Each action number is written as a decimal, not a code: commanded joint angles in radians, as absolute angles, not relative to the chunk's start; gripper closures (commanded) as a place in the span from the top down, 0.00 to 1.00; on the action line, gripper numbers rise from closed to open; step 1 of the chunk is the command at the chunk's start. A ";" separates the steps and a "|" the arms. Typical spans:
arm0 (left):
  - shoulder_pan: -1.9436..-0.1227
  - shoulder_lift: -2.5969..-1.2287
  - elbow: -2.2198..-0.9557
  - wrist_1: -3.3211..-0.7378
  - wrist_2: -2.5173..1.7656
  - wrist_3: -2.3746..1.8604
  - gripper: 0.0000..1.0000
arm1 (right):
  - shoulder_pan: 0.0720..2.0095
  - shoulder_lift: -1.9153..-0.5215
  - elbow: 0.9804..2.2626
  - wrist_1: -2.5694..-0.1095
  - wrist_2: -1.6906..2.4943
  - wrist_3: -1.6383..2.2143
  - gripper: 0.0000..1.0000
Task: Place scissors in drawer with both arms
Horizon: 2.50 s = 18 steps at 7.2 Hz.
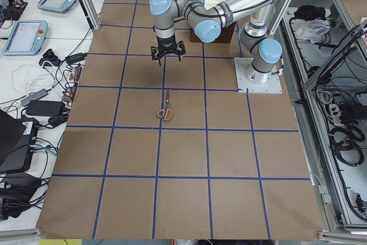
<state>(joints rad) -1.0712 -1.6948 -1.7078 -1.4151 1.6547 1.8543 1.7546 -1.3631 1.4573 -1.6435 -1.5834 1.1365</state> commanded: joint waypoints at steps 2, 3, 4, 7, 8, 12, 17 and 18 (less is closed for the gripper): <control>-0.977 -1.819 -1.721 -1.401 1.657 2.000 1.00 | 1.821 -1.287 1.457 -1.641 -1.582 1.440 1.00; -0.979 -1.847 -1.721 -1.335 1.657 2.015 1.00 | 1.842 -1.254 1.457 -1.644 -1.578 1.515 1.00; -0.979 -1.877 -1.721 -1.281 1.657 2.054 1.00 | 1.856 -1.227 1.457 -1.643 -1.571 1.572 1.00; -0.986 -1.936 -1.729 -1.158 1.657 2.124 1.00 | 1.864 -1.171 1.457 -1.638 -1.505 1.722 1.00; -0.986 -1.950 -1.741 -1.154 1.655 2.159 1.00 | 1.865 -1.161 1.457 -1.617 -1.484 1.765 1.00; -0.986 -1.974 -1.894 -0.861 1.657 2.212 1.00 | 1.865 -1.158 1.457 -1.514 -1.477 1.802 1.00; -0.974 -1.990 -1.921 -0.784 1.640 2.256 1.00 | 1.865 -1.147 1.457 -1.465 -1.479 1.822 1.00; -0.974 -1.997 -1.921 -0.778 1.609 2.253 1.00 | 1.865 -1.138 1.459 -1.457 -1.477 1.824 1.00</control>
<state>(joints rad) -0.9745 -1.9895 -1.9197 -0.7891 1.6330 2.2556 1.8653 -1.1468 1.4576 -1.4651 -1.4785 1.8208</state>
